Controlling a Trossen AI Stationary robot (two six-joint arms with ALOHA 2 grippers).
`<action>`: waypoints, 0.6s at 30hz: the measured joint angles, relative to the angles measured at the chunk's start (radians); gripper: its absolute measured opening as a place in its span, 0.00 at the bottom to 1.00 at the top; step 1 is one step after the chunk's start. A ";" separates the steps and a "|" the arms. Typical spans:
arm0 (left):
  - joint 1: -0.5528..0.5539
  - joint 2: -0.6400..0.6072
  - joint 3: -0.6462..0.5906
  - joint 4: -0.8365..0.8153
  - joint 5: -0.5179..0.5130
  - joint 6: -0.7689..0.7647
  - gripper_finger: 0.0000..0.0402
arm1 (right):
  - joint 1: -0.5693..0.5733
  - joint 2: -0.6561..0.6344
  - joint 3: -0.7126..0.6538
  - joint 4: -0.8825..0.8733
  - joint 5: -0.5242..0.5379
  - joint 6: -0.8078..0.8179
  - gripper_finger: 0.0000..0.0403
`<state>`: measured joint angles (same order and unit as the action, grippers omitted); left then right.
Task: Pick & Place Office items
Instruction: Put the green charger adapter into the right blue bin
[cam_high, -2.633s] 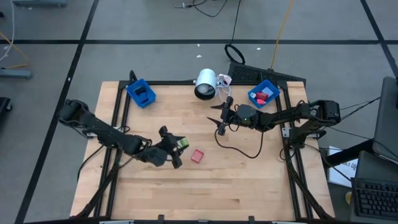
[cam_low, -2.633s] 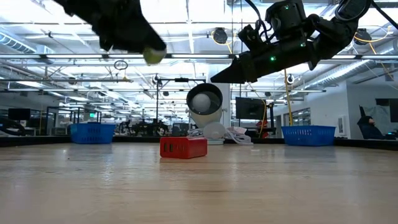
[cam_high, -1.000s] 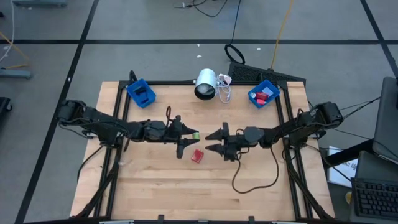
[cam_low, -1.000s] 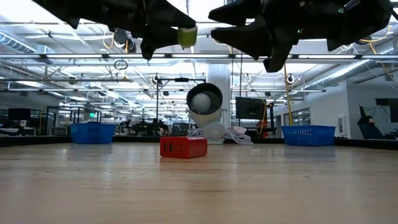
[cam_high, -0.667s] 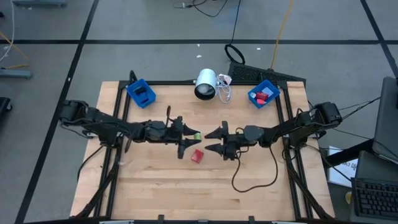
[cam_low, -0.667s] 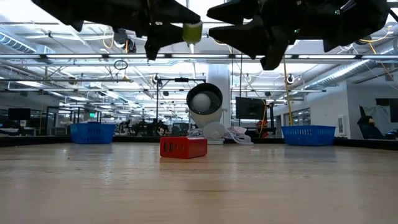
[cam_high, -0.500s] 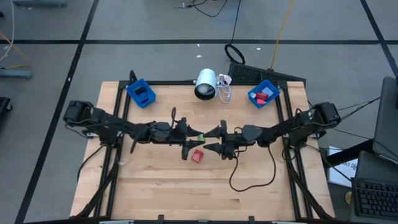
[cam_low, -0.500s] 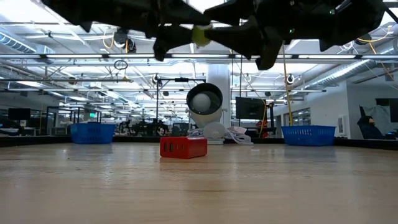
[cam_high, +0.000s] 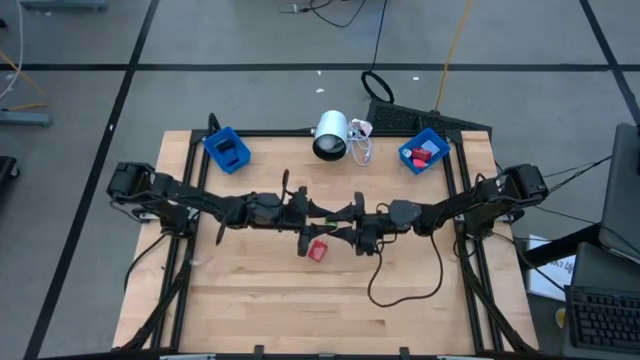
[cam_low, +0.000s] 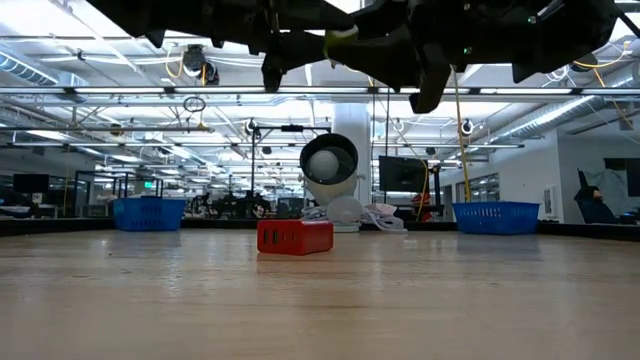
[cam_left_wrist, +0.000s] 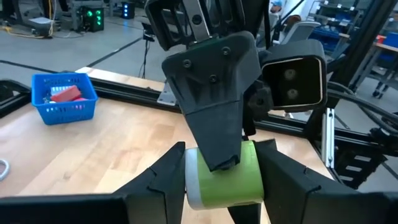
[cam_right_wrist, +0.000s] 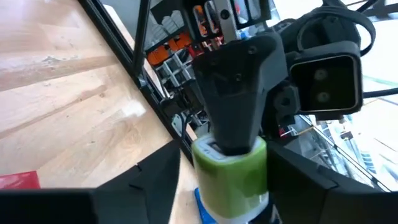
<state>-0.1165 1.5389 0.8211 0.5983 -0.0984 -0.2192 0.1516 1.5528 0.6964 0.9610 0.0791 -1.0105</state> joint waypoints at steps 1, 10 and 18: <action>0.001 0.001 0.000 0.001 0.000 0.000 0.41 | 0.000 0.000 0.000 0.003 0.000 0.002 0.50; 0.005 0.003 0.000 -0.013 0.002 -0.030 0.42 | 0.000 0.000 0.000 -0.004 -0.001 0.000 0.36; 0.004 -0.011 0.000 0.003 -0.007 -0.034 0.53 | 0.001 0.000 0.000 -0.038 0.002 0.129 0.36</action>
<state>-0.1127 1.5278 0.8207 0.6012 -0.1057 -0.2533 0.1526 1.5529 0.6959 0.9228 0.0808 -0.8818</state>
